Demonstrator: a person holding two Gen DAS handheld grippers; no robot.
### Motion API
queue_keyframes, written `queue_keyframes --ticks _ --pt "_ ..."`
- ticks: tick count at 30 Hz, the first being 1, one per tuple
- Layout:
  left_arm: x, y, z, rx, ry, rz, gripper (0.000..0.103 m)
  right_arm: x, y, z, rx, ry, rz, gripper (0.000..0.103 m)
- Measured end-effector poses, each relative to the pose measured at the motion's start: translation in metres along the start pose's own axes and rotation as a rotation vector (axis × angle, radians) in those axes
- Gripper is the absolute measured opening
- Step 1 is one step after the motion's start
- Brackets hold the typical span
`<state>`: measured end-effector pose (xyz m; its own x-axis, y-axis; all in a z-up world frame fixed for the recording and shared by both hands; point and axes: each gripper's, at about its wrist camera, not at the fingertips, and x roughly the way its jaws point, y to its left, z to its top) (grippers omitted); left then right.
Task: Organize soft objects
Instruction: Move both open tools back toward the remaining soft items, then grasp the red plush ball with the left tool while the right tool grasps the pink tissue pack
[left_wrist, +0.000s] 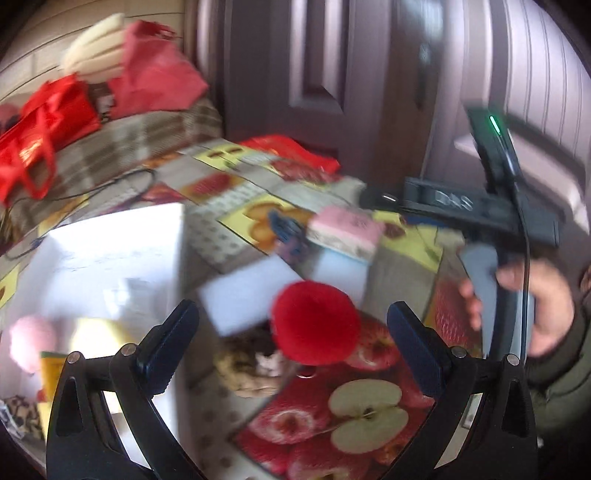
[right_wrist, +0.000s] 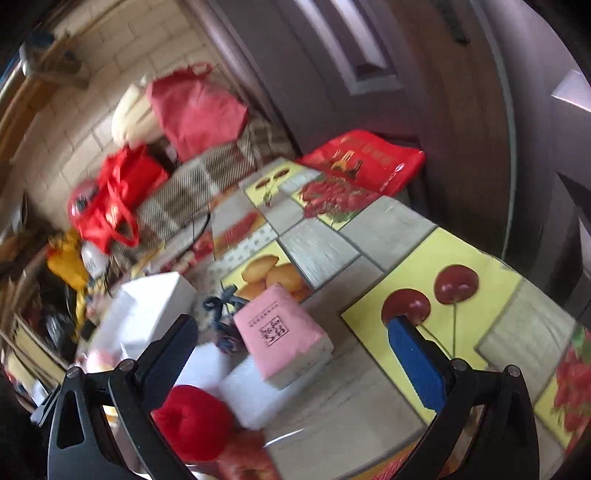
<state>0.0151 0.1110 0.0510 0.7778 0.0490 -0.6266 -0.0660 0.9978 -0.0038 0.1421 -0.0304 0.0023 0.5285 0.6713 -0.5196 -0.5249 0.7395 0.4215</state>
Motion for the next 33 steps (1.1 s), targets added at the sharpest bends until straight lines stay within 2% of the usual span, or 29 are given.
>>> queue_keyframes --ticks 2,7,10,12,13,14,15,20,25,28,33 --pt "0.015 -0.011 -0.003 0.026 0.035 0.016 0.097 0.011 0.015 -0.001 -0.112 0.026 0.000 0.103" --pt "0.031 -0.023 -0.010 0.050 0.063 0.037 0.097 0.021 0.028 -0.016 -0.234 0.024 -0.052 0.100" --pt "0.039 -0.023 -0.012 0.045 0.077 0.052 0.093 0.030 0.020 -0.020 -0.226 0.074 -0.057 0.089" --pt "0.047 -0.021 -0.013 0.040 0.096 0.053 0.081 0.032 0.014 -0.019 -0.197 0.096 -0.048 0.070" --pt "0.050 -0.022 -0.015 0.040 0.110 0.050 0.078 0.033 0.012 -0.020 -0.186 0.107 -0.050 0.064" --pt "0.053 -0.020 -0.016 0.040 0.120 0.045 0.066 0.034 0.008 -0.020 -0.172 0.120 -0.040 0.059" --pt "0.052 -0.021 -0.016 0.039 0.116 0.037 0.065 0.034 0.008 -0.021 -0.162 0.123 -0.032 0.054" --pt "0.032 -0.020 -0.012 0.027 0.021 0.019 0.062 0.020 0.006 -0.021 -0.141 0.059 -0.008 0.051" --pt "0.006 -0.016 -0.001 -0.010 -0.082 0.006 0.062 0.003 0.003 -0.017 -0.099 -0.055 0.023 0.051" --pt "-0.005 -0.013 0.002 -0.027 -0.128 0.015 0.062 -0.003 0.002 -0.014 -0.082 -0.110 0.028 0.051" --pt "-0.020 -0.010 0.005 -0.030 -0.188 0.050 0.062 -0.006 0.002 -0.012 -0.072 -0.141 0.039 0.051"
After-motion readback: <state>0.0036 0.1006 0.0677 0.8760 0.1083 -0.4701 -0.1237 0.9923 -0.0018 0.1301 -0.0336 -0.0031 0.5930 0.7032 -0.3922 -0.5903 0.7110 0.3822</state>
